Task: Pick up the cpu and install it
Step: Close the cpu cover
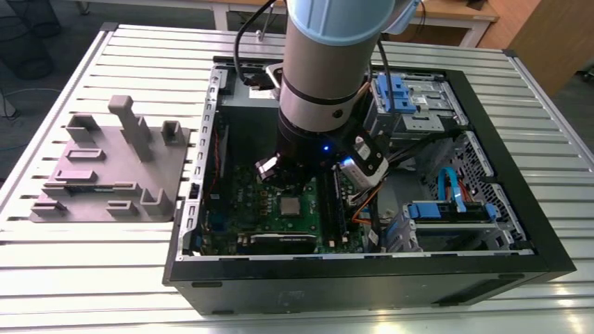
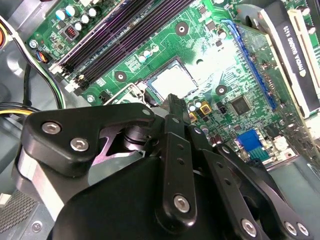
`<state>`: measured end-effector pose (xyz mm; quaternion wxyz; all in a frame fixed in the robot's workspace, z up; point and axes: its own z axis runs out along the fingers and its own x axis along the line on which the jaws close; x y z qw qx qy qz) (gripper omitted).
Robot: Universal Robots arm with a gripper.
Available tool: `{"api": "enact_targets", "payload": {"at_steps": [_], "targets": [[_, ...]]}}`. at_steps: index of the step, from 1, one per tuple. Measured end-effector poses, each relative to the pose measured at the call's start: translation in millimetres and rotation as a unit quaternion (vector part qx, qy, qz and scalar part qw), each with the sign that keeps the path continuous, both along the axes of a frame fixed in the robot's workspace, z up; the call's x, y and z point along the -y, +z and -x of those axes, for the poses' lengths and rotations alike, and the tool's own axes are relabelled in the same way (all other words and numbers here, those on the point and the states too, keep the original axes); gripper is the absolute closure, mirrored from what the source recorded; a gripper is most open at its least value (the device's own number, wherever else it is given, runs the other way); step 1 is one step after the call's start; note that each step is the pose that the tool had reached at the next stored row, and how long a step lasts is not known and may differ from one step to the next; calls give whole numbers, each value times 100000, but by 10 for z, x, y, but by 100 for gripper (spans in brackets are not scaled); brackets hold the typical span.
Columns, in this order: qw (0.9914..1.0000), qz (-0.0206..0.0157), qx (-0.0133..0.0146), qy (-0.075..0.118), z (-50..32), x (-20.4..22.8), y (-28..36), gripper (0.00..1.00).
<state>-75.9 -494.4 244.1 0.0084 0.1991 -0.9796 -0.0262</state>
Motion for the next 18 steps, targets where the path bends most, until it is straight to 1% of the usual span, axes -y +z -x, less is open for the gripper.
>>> {"api": "enact_targets", "payload": {"at_steps": [6,12,15,18], "targets": [[99999,1,2,526,0,0,0,89],[99976,3,0,2169,0,0,0,89],[99943,5,0,3380,0,0,0,89],[99876,3,2,4974,0,0,0,89]]}}
